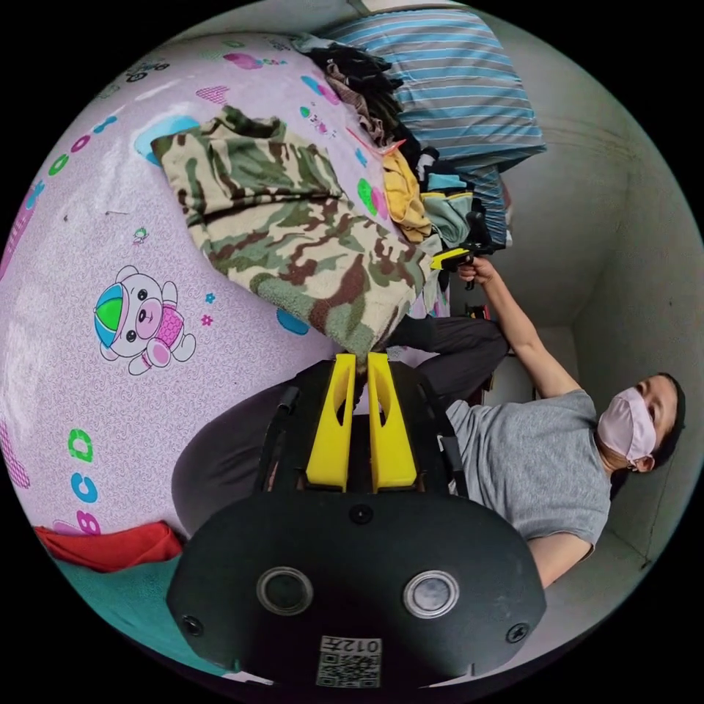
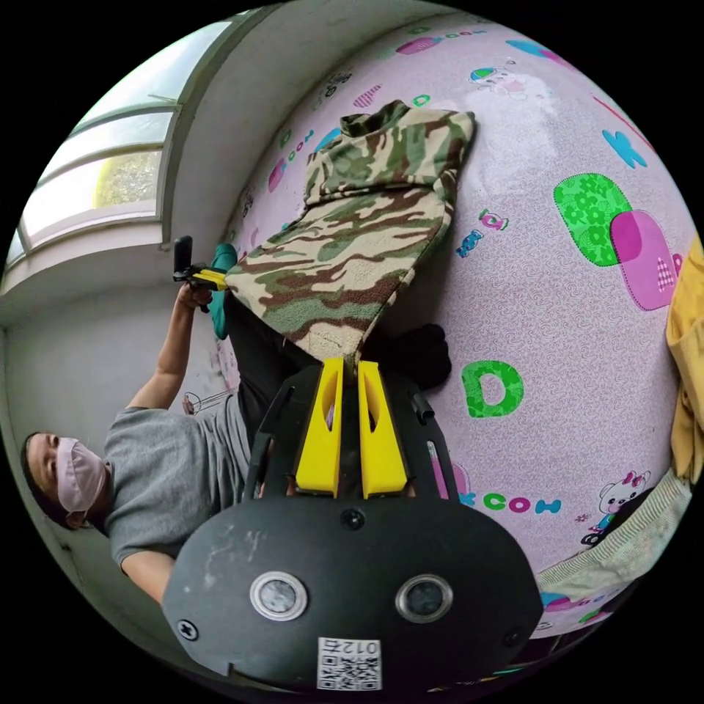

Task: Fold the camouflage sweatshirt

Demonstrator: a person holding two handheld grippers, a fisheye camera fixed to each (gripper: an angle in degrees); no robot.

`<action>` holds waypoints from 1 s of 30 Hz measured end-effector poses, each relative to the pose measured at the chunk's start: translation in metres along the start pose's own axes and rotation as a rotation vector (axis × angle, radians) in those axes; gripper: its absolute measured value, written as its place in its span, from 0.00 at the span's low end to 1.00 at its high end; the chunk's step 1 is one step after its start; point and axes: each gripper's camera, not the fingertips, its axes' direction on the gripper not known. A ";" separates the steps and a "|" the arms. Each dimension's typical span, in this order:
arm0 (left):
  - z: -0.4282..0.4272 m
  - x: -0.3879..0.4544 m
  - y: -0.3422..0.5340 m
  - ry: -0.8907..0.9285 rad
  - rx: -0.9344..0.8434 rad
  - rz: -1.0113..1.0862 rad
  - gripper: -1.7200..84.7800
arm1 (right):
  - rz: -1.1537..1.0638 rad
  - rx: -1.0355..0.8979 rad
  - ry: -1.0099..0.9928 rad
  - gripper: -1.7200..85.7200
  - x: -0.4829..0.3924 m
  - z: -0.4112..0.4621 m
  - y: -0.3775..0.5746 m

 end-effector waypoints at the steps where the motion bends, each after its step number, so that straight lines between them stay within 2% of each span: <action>1: -0.006 0.007 0.010 0.005 0.014 0.011 0.04 | -0.009 0.003 -0.007 0.06 -0.004 -0.006 0.007; 9: -0.036 0.031 0.070 0.059 0.108 0.047 0.04 | -0.059 0.042 -0.087 0.06 -0.011 -0.026 0.055; 14: -0.057 0.031 0.074 0.103 0.175 0.045 0.04 | -0.049 0.186 -0.246 0.05 0.018 -0.046 0.072; 30: -0.128 -0.017 -0.042 0.128 0.263 -0.061 0.04 | 0.027 0.350 -0.377 0.05 0.111 -0.095 -0.024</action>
